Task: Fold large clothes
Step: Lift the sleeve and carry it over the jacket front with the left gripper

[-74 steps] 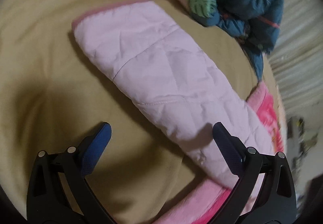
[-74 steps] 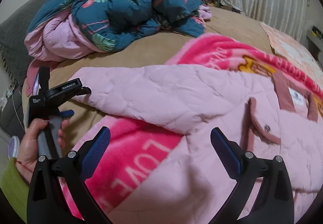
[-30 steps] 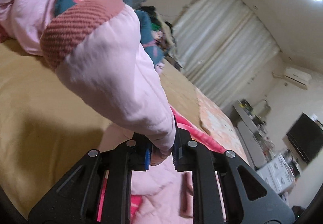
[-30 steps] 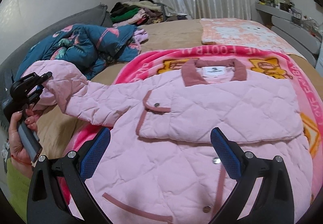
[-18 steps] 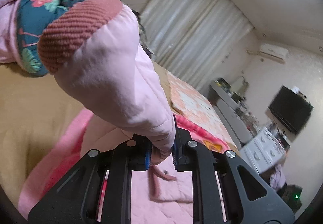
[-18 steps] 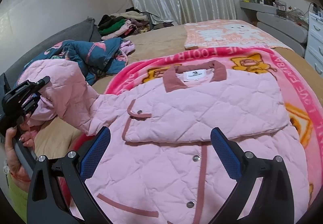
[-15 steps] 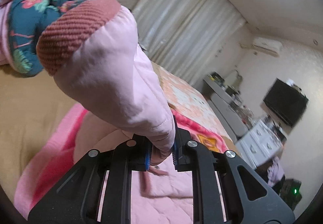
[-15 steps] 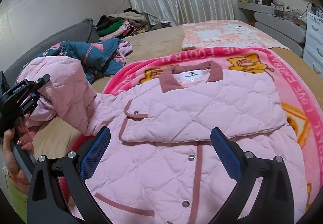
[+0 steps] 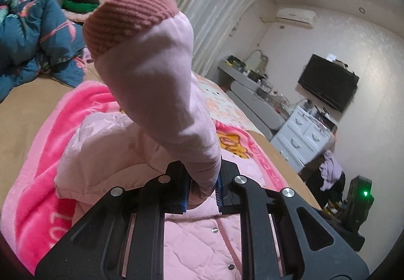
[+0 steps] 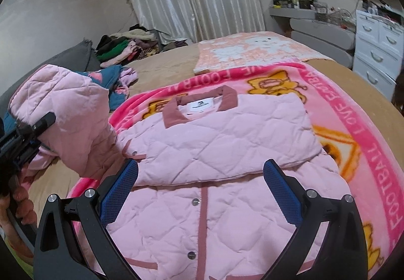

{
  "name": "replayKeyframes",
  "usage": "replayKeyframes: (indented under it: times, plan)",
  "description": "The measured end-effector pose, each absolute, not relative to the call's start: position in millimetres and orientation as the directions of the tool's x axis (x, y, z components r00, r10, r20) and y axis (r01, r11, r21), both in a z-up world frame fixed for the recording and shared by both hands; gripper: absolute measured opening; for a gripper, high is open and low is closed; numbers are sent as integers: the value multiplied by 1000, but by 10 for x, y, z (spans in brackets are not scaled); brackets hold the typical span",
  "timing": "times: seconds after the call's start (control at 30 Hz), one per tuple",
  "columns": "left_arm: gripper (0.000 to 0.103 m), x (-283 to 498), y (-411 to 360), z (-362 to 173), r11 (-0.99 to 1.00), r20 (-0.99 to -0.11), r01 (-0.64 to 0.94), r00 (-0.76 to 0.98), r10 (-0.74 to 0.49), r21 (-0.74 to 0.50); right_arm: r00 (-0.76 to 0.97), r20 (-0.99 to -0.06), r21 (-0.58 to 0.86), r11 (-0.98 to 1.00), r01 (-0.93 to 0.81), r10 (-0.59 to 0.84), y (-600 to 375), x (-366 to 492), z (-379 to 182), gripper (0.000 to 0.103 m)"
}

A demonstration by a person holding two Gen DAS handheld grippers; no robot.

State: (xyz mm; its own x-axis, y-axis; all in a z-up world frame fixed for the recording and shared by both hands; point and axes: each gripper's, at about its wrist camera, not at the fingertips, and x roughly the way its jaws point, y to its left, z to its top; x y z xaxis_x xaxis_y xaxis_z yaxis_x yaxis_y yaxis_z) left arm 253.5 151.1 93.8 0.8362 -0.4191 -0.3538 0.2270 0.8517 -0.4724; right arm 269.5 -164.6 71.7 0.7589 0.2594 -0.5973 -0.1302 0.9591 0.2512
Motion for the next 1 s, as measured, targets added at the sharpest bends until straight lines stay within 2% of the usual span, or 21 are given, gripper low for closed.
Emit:
replayKeyframes:
  times: [0.43,1.0]
  plan:
    - [9,2589,1117,756,842,-464,383,709,-532,-380,789,-589,236,971,-40,176,-2122,2606,762,99]
    - [16,2728,396,116,832,-648,456,537,-540,-315,783,-613,279,956,94,102,-2670,2501,622,99]
